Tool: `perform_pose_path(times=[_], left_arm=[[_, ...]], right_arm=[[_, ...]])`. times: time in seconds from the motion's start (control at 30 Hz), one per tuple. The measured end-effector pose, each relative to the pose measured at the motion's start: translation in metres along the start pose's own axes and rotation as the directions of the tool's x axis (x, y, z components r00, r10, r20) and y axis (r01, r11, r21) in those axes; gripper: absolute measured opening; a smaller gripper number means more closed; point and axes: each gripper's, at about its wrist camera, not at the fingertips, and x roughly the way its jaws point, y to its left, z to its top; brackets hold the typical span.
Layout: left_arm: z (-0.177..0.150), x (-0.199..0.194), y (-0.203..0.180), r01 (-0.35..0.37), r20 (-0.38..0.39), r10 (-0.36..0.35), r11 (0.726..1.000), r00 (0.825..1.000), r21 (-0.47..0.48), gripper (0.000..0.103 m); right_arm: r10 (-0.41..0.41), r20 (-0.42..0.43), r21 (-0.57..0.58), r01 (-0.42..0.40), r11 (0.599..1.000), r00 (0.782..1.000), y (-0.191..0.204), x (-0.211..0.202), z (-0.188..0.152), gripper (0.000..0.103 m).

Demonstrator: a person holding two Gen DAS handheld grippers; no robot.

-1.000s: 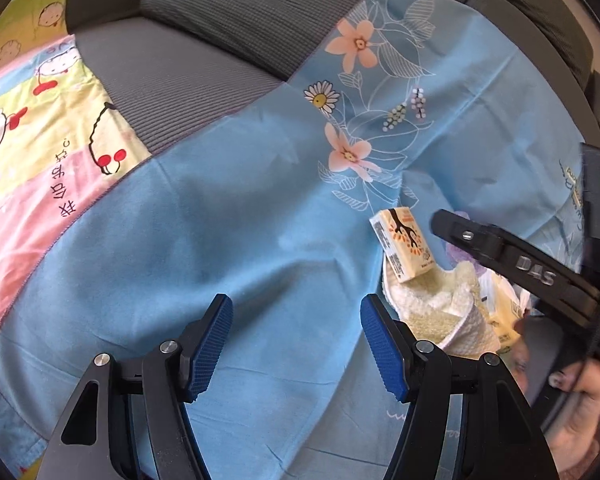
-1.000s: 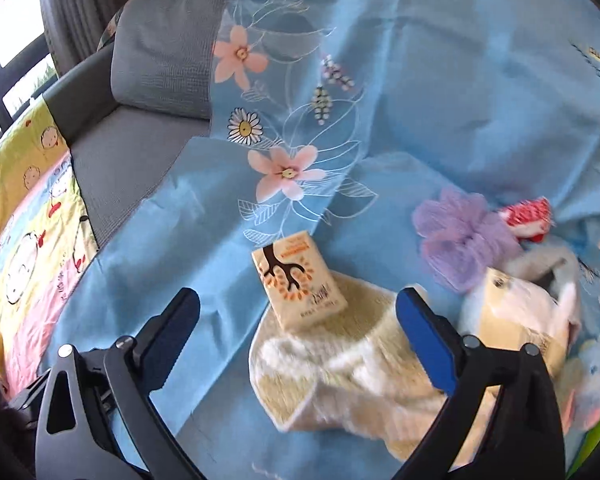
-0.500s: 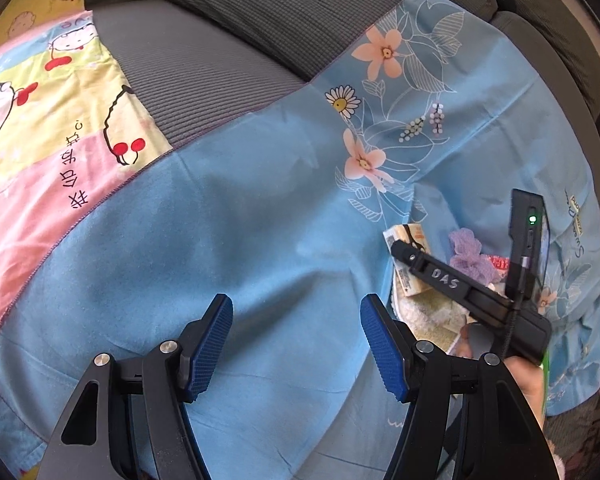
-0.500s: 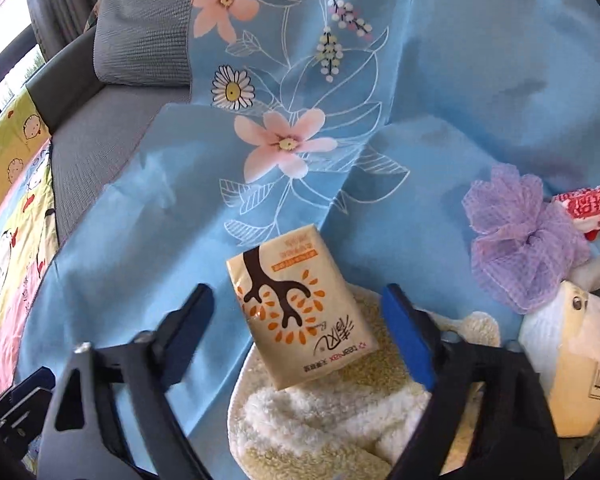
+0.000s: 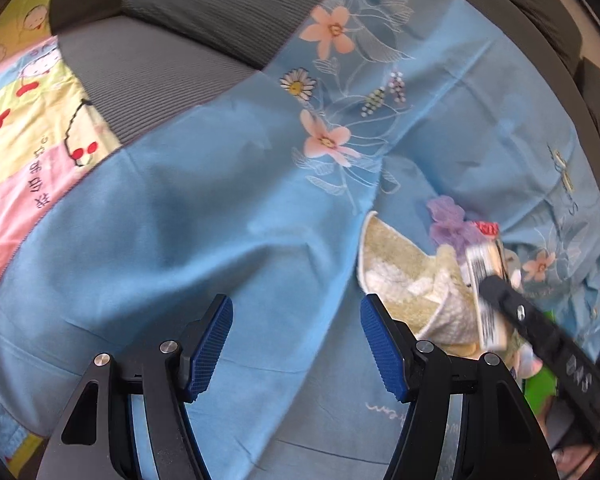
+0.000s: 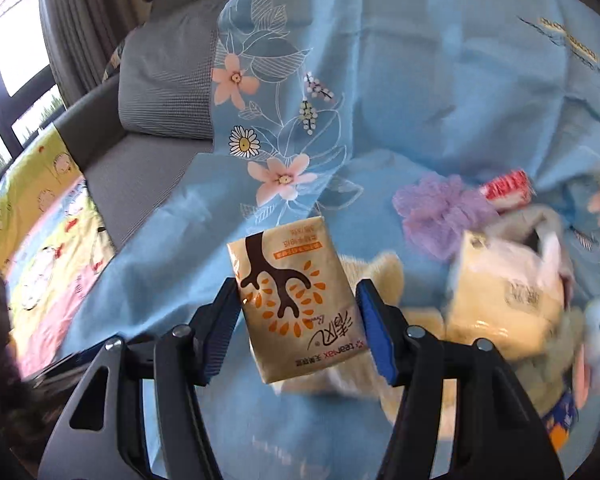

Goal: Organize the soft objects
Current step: 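Grasp the small tree-print tissue pack with the right gripper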

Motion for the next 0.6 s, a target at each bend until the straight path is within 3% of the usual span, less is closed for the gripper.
perform_pose_path(times=[0.2, 0.43, 0.47, 0.57, 0.6], left_arm=[[-0.018, 0.007, -0.038, -0.011, -0.005, 0.012, 0.994, 1.0, 0.105, 0.067], [-0.035, 0.009, -0.07, -0.003, 0.001, 0.003, 0.98, 1.0, 0.197, 0.067], [-0.037, 0.011, -0.073, -0.008, 0.0, 0.008, 0.979, 1.0, 0.206, 0.067], [-0.042, 0.014, -0.08, -0.008, -0.002, 0.009, 0.974, 1.0, 0.227, 0.067], [-0.043, 0.013, -0.081, -0.001, 0.002, 0.0, 0.973, 1.0, 0.232, 0.067]], right_arm=[[-0.131, -0.073, 0.086, 0.137, 0.987, 0.989, -0.042, -0.01, -0.062, 0.058], [-0.156, -0.158, 0.178, 0.184, 0.967, 0.975, -0.084, -0.013, -0.098, 0.062], [-0.16, -0.161, 0.187, 0.19, 0.964, 0.974, -0.088, -0.012, -0.099, 0.063], [-0.137, -0.144, 0.216, 0.166, 0.962, 0.98, -0.095, -0.013, -0.1, 0.083], [-0.127, -0.134, 0.218, 0.154, 0.964, 0.983, -0.096, -0.015, -0.098, 0.083]])
